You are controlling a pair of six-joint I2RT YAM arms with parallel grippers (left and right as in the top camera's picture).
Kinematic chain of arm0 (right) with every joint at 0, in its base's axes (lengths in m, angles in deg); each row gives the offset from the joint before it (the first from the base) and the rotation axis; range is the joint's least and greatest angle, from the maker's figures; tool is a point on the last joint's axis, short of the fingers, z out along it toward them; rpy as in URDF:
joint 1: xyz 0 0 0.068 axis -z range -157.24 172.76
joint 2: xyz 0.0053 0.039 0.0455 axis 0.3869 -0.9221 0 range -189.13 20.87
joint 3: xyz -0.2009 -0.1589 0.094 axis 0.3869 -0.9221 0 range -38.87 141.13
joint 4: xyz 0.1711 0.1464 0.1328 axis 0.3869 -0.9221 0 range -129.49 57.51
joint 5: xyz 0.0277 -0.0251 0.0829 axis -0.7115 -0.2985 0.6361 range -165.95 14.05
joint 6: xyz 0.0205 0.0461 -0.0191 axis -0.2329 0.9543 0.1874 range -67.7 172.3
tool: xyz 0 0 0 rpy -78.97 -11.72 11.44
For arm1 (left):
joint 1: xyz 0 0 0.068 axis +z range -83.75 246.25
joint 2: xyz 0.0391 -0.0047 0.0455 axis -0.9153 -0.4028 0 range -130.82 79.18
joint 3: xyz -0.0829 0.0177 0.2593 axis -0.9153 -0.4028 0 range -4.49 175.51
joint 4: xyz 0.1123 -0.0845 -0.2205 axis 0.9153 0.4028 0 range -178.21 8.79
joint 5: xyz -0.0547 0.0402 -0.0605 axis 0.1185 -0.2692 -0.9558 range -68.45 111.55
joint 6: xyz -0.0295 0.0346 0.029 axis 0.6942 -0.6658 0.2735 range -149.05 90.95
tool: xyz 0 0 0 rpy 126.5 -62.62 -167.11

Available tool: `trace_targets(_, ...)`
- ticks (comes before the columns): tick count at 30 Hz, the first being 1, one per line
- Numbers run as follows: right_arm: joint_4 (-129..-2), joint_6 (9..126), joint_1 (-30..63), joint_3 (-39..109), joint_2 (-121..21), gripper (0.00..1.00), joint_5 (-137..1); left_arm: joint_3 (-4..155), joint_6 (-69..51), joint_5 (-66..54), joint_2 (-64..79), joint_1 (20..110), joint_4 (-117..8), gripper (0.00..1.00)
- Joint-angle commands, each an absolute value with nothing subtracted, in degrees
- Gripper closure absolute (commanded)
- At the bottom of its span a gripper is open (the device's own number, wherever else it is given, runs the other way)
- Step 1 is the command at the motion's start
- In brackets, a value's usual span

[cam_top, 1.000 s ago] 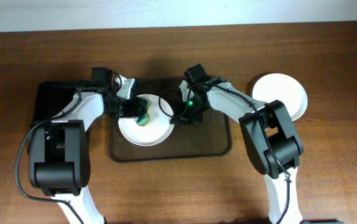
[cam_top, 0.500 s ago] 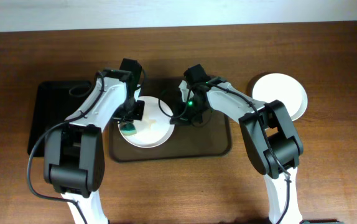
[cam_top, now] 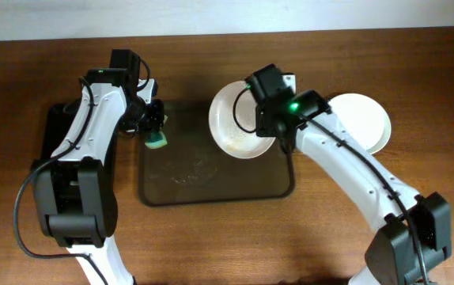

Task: Clean dirty plates on tray and stack at the side
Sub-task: 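Lift the pinkish plate with the right gripper and stack it on the pile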

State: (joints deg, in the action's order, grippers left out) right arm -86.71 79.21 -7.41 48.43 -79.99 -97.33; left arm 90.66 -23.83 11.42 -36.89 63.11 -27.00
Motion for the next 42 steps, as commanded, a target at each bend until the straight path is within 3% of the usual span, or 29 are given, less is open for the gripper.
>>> trace_targets(1, -87.2, 79.8, -14.7, 48.6, -78.7, 0.96, -120.7, 91.4, -24.8, 10.5, -38.1, 63.0, -27.2, 1.00)
trace_targets(5, -87.9, 81.2, -20.9, 48.6, -78.8, 0.96, -131.4, 90.8, -24.8, 10.3, -38.2, 63.0, -27.7, 1.00)
trace_targets(10, -97.1, 96.3, -26.9, 48.5, -78.8, 0.96, -151.2, 90.8, -24.8, 10.3, -38.2, 63.0, -27.7, 0.99)
trace_targets(14, -97.2, 98.5, -34.1, 48.5, -78.8, 0.96, -163.8, 90.8, -24.8, 10.3, -38.1, 63.0, -27.8, 1.00)
trace_targets(23, -97.2, 99.0, -34.2, 48.5, -78.8, 0.96, -164.5, 90.8, -24.8, 10.4, -38.1, 63.0, -28.0, 1.00)
trace_targets(25, -97.2, 99.8, -33.0, 48.5, -78.8, 0.96, -156.4, 90.8, -24.8, 10.4, -38.1, 63.0, -28.2, 0.99)
trace_targets(29, -94.0, 98.4, -20.6, 48.5, -78.8, 0.96, -125.0, 90.8, -24.8, 10.4, -38.2, 63.0, -28.3, 1.00)
trace_targets(33, -87.6, 82.5, -5.0, 48.5, -78.8, 0.96, -92.4, 90.0, -24.8, 10.4, -38.2, 63.0, -28.4, 1.00)
trace_targets(35, -85.8, 79.2, 7.1, 48.5, -78.8, 0.96, -76.8, 89.1, -24.8, 10.4, -38.2, 63.0, -29.1, 1.00)
trace_targets(39, -86.6, 79.0, 28.2, 48.4, -78.9, 0.96, -73.0, 88.5, -24.8, 10.4, -38.2, 63.0, -30.5, 0.99)
trace_targets(42, -85.4, 78.0, 37.5, 45.3, -80.4, 0.96, -75.8, 88.5, -24.8, 10.4, -38.2, 63.0, -30.8, 0.99)
